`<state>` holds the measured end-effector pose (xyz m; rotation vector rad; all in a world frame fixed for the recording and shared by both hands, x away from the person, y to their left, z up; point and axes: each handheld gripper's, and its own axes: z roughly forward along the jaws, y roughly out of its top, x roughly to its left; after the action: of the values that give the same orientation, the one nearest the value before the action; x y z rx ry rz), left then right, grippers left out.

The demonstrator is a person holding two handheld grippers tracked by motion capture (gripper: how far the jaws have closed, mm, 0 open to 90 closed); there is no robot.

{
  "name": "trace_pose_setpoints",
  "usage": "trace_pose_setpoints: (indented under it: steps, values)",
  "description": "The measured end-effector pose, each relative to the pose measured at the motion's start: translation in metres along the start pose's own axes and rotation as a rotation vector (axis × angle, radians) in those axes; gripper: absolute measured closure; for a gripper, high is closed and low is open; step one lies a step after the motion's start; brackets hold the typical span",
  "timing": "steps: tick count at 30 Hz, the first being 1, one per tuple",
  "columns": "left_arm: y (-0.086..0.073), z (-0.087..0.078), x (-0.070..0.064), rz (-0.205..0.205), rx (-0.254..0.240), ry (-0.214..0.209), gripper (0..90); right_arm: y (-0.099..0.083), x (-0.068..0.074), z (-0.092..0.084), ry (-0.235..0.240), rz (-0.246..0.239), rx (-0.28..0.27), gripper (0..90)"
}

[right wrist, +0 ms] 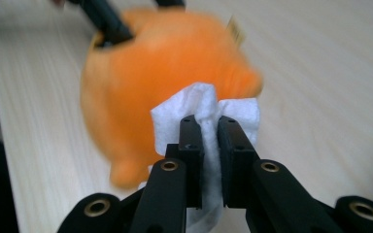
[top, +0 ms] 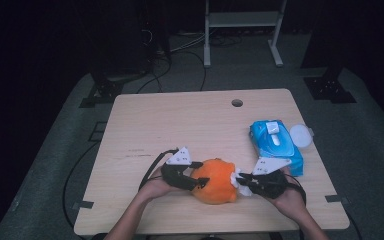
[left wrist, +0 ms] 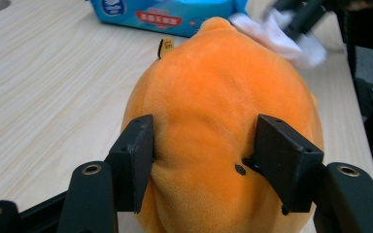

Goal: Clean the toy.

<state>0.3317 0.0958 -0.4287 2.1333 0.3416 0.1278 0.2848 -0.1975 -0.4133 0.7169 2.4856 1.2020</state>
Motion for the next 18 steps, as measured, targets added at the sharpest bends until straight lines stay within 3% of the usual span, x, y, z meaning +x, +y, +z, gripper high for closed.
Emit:
trace_pose_setpoints:
  steps: [3, 5, 8, 9, 10, 12, 13, 15, 17, 18]
  values:
    - [0.003, 0.0, -0.005, 0.031, 0.021, -0.004, 41.2, 0.016, -0.005, 0.006, 0.0, 0.016, -0.049, 80.8]
    - [0.003, -0.002, -0.005, 0.034, 0.03, -0.009, 41.2, 0.021, -0.008, 0.011, 0.013, 0.023, -0.051, 80.8]
    - [0.003, -0.005, -0.002, 0.023, 0.007, -0.079, 38.3, 0.017, -0.007, 0.015, 0.045, 0.023, -0.03, 80.9]
    - [0.005, -0.008, 0.0, 0.026, -0.007, -0.113, 32.6, 0.014, -0.006, 0.015, 0.054, 0.008, -0.023, 80.9]
    - [0.006, -0.01, 0.0, 0.026, -0.02, -0.122, 26.6, 0.012, -0.002, 0.013, 0.064, -0.01, -0.013, 81.0]
    - [0.009, -0.011, 0.001, -0.008, -0.059, -0.138, 16.4, 0.008, 0.003, 0.01, 0.074, -0.038, -0.004, 80.9]
    - [0.011, -0.009, 0.002, -0.038, -0.046, -0.13, 14.2, 0.007, 0.004, 0.009, 0.086, -0.045, -0.005, 80.9]
    - [0.01, -0.003, 0.004, -0.058, -0.001, -0.103, 8.9, 0.007, 0.009, 0.005, 0.121, -0.071, -0.011, 80.9]
    - [0.006, 0.007, 0.008, -0.114, 0.063, -0.13, 8.6, 0.008, 0.015, 0.005, 0.123, -0.092, -0.008, 80.9]
    - [0.002, 0.012, 0.011, -0.162, 0.079, -0.172, 8.7, 0.008, 0.016, 0.005, 0.117, -0.099, -0.006, 80.9]
